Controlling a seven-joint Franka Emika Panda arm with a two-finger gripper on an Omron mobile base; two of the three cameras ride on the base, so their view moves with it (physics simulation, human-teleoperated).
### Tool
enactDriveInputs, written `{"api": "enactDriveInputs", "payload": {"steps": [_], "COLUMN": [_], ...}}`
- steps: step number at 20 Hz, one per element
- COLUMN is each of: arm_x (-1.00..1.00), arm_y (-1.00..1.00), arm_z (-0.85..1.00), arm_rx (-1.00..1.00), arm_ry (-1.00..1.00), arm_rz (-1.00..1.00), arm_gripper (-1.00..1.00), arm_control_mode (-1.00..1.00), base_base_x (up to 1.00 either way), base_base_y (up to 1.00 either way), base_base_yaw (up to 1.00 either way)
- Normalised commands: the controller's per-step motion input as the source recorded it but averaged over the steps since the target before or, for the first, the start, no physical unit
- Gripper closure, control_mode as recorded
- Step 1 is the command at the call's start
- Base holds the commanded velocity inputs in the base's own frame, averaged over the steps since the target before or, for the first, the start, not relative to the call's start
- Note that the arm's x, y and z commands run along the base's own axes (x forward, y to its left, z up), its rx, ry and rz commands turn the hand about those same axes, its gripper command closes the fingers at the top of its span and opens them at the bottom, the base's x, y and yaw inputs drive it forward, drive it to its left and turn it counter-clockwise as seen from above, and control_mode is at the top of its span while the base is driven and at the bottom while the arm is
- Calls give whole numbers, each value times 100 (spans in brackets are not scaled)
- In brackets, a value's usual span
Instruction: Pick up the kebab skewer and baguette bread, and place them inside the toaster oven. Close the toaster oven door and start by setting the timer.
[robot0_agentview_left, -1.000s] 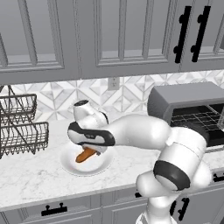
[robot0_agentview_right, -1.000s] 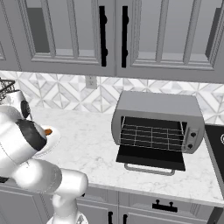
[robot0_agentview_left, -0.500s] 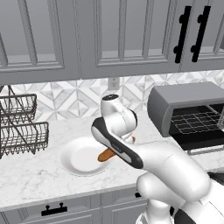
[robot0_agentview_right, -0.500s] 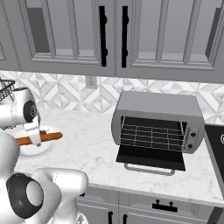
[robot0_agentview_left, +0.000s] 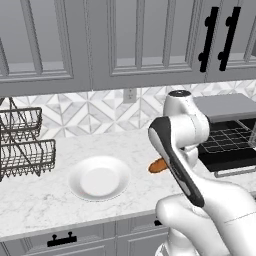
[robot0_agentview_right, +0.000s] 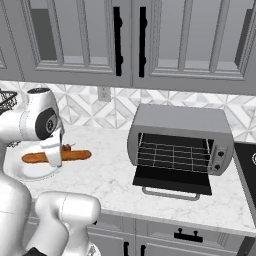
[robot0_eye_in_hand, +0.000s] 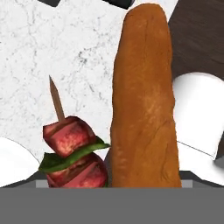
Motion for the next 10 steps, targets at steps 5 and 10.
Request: {"api": "enactDriveInputs", "payload": {"steps": [5, 10], "arm_x": [-39, 0], "arm_y": [-100, -100], "arm_z": [71, 58], "arm_rx": [0, 0], "arm_ry": [-18, -18], "arm_rz": [-5, -4], "arm_gripper": [100, 100], "arm_control_mode": [-100, -100], "base_base_x": [0, 0], "base_base_y": [0, 0], "base_base_yaw": [0, 0]}}
